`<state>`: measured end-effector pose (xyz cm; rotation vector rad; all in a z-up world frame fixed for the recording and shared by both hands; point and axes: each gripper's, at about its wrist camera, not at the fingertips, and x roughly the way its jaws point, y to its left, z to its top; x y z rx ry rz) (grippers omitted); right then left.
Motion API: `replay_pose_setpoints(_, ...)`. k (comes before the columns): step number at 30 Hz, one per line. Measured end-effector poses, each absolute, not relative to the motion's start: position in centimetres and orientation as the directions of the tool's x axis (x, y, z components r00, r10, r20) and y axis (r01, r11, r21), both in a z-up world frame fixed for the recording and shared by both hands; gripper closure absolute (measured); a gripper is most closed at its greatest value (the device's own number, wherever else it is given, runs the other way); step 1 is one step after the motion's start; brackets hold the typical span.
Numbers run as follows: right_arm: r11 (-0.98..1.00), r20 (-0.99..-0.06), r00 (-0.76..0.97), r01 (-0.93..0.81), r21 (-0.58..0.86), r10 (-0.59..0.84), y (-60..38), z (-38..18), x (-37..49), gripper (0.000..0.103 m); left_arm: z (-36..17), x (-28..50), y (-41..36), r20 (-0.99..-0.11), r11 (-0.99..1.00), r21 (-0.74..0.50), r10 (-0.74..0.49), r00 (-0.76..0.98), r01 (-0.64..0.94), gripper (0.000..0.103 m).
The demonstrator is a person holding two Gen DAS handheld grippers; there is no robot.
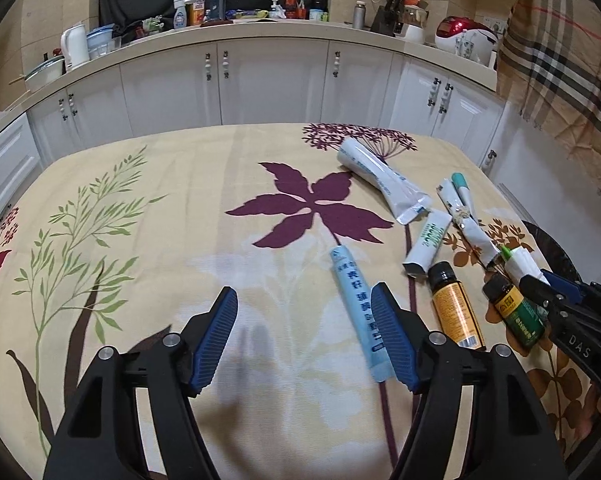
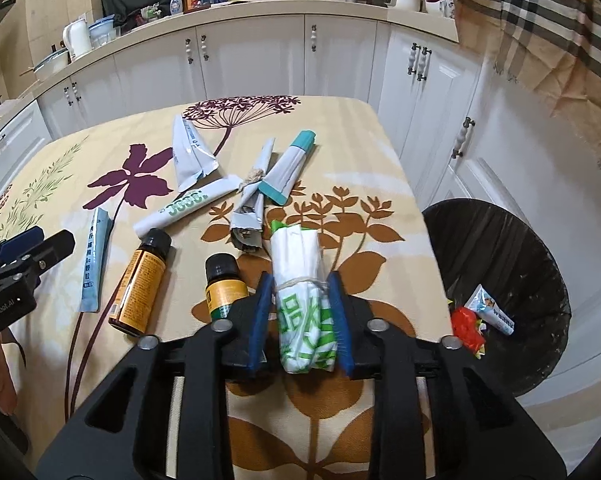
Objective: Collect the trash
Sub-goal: 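Grasp the blue tube with the left tool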
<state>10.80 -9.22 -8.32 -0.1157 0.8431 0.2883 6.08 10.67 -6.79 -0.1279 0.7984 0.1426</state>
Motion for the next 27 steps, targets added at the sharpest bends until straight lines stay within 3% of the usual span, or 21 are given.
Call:
replay_pose_setpoints(12, 0.955, -0.721, 0.647, -0.288, 0.072, 0.249, -10.9, -8.1, 10.5, 0.081, -8.3, 8.0, 8.6, -0.768, 0.99, -0.002, 0.088, 0.635, -0.14, 0.037)
replay_pose_setpoints(16, 0.953, -0.712, 0.651, -0.291, 0.085, 0.262, -11.2, -7.9, 10.4, 0.081, -8.6, 8.4, 8.1, -0.779, 0.992, 0.015, 0.09, 0.621, -0.126, 0.053)
replay_pose_setpoints(21, 0.952, -0.701, 0.66, -0.292, 0.094, 0.271, -11.5, -7.6, 10.3, 0.081, -8.5, 8.3, 7.8, -0.773, 0.993, 0.038, 0.099, 0.627, -0.11, 0.082)
replay_pose_setpoints(27, 0.951, -0.676, 0.682, -0.292, 0.099, 0.279, -11.8, -7.3, 9.8, 0.081, -7.9, 7.8, 8.3, -0.75, 0.994, -0.01, 0.064, 0.658, -0.108, 0.091)
